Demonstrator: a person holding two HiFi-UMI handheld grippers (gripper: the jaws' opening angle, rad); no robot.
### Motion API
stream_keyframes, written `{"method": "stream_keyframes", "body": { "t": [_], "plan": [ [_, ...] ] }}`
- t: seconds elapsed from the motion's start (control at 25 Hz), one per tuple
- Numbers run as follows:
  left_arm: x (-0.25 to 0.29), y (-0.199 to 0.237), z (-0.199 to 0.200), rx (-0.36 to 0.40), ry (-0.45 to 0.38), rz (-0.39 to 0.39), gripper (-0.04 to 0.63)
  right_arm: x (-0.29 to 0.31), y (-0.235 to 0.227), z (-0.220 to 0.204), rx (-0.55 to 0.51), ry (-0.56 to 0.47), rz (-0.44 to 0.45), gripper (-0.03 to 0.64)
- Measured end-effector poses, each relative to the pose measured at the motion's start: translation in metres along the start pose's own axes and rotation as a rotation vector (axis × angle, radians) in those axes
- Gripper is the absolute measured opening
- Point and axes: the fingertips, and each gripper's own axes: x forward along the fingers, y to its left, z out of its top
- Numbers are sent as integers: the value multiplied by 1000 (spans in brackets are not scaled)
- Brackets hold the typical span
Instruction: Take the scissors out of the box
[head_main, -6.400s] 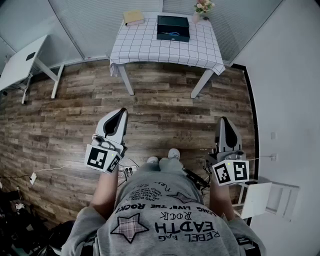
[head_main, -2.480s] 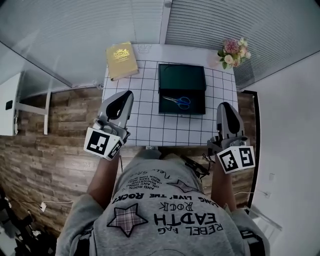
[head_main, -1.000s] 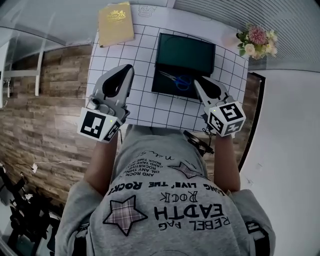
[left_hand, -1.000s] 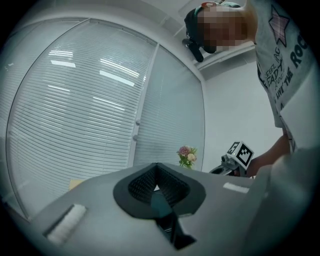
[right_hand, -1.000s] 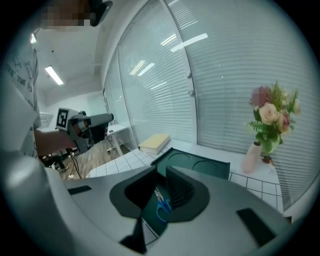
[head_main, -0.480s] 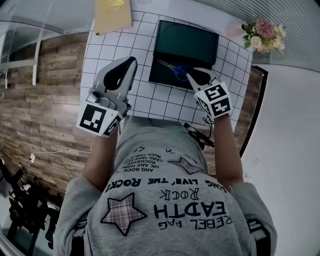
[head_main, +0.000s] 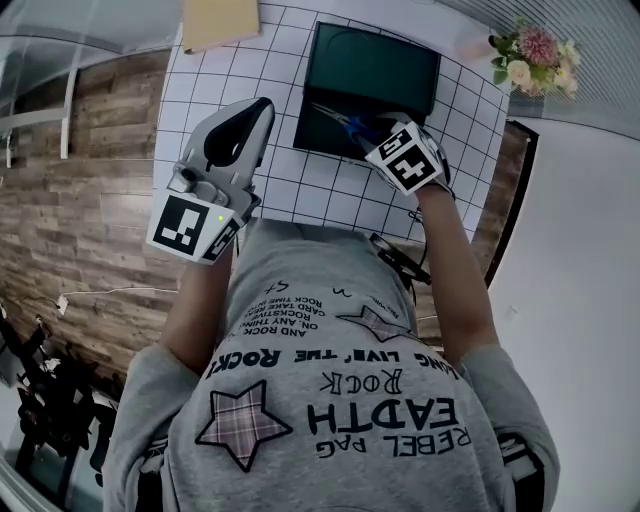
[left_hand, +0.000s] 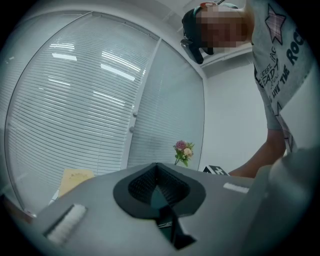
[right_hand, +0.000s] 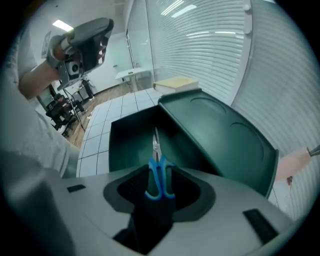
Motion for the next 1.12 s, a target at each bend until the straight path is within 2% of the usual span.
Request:
{"method": "stream_keyframes", "body": {
  "t": [0.2,0.36,0.84,1.12],
  "plan": [
    [0,-1,0,-2,2,6,-8,15,2,-7,-53,92,40,129],
    [-1,2,-1,-2,1,18,-9,23,2,-9,-87,127,50,128],
    [0,-1,2,2,-10,24,-9,26,0,-8,-88,109,14,127],
    [0,0,3,9,1,27,-8,26,-2,-7,-95,103,6,100]
  ]
}}
